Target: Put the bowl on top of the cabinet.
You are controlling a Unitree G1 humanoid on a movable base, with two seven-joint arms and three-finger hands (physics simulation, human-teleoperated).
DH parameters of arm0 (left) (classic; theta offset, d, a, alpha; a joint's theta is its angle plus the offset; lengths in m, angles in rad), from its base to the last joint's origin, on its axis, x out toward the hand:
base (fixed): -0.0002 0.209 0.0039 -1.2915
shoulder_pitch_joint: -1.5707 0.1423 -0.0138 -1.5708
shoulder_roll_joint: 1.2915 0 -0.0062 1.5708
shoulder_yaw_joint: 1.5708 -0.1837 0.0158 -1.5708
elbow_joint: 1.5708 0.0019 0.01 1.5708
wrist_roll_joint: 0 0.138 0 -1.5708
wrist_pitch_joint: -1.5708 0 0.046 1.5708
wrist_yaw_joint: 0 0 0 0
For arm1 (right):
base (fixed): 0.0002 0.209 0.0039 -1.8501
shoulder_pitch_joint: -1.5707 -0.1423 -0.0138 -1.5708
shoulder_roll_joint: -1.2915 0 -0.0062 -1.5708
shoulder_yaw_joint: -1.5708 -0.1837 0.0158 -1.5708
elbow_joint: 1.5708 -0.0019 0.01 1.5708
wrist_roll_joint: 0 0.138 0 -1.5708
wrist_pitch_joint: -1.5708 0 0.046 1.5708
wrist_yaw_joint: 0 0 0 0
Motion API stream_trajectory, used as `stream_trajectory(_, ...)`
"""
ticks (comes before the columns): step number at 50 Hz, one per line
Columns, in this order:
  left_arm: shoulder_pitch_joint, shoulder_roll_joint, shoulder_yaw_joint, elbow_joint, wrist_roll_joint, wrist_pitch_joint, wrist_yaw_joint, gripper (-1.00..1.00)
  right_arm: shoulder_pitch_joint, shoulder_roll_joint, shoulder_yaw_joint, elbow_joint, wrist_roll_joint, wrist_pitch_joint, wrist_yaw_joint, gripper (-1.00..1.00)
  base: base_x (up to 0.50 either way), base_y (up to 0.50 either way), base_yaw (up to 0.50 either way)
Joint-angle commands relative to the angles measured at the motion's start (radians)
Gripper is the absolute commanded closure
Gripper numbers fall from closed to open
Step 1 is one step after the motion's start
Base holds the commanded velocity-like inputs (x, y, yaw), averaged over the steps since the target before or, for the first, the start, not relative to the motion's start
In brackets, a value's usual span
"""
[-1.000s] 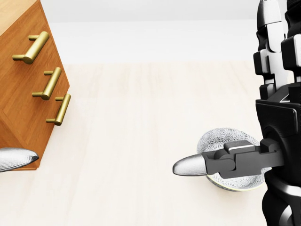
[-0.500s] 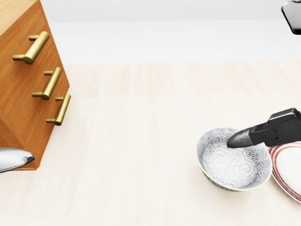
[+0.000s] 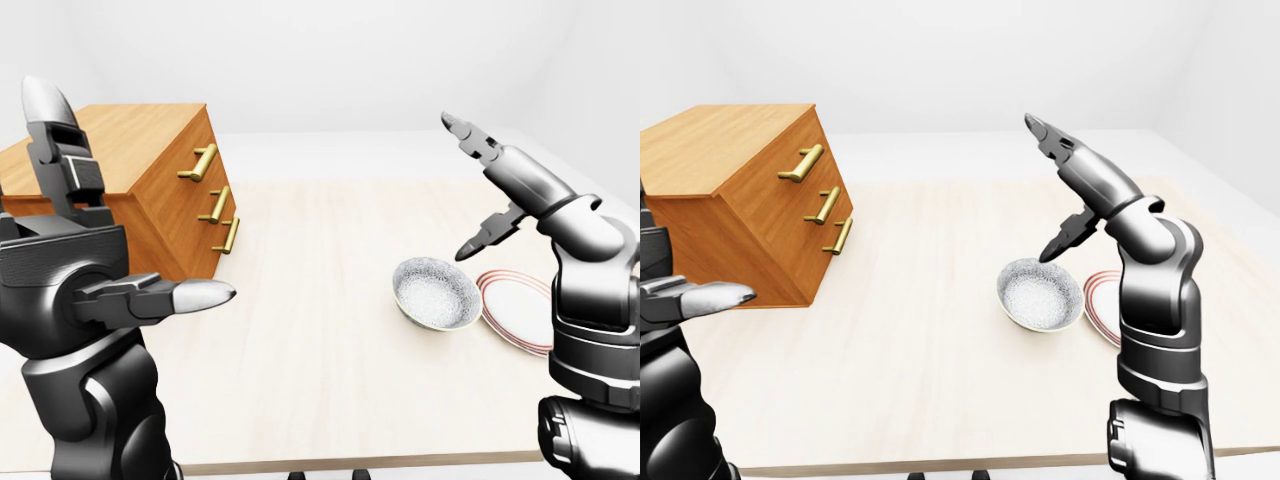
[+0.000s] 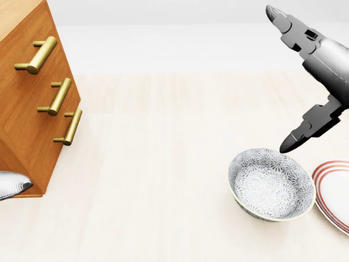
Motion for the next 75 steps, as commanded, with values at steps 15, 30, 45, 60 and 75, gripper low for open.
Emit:
stream_trajectory(15,-0.004,0.001,-0.003,0.008,0.006,0.000,0.005,-1.00,0.006,0.093,0.072,0.408,-0.091,0.000,0.000,-1.00,0.00,0.00,0.00)
stream_trajectory(30,-0.011,0.011,0.015,-0.015,-0.017,0.000,0.015,-1.00,-0.145,0.034,0.105,0.961,-0.076,-0.055,-0.016,-1.00,0.00,0.00,0.00)
stream_trajectory(45,-0.013,0.019,0.024,-0.035,-0.026,0.000,0.024,-1.00,-0.146,0.032,0.108,0.959,-0.056,-0.064,-0.010,-1.00,0.00,0.00,0.00)
stream_trajectory(60,-0.007,0.018,0.022,-0.040,-0.024,0.000,0.022,-1.00,-0.139,0.028,0.101,0.919,-0.053,-0.049,0.000,-1.00,0.00,0.00,0.00)
stream_trajectory(75,-0.011,0.020,0.026,-0.047,-0.030,0.000,0.026,-1.00,-0.160,0.017,0.102,0.959,-0.045,-0.069,0.000,-1.00,0.00,0.00,0.00)
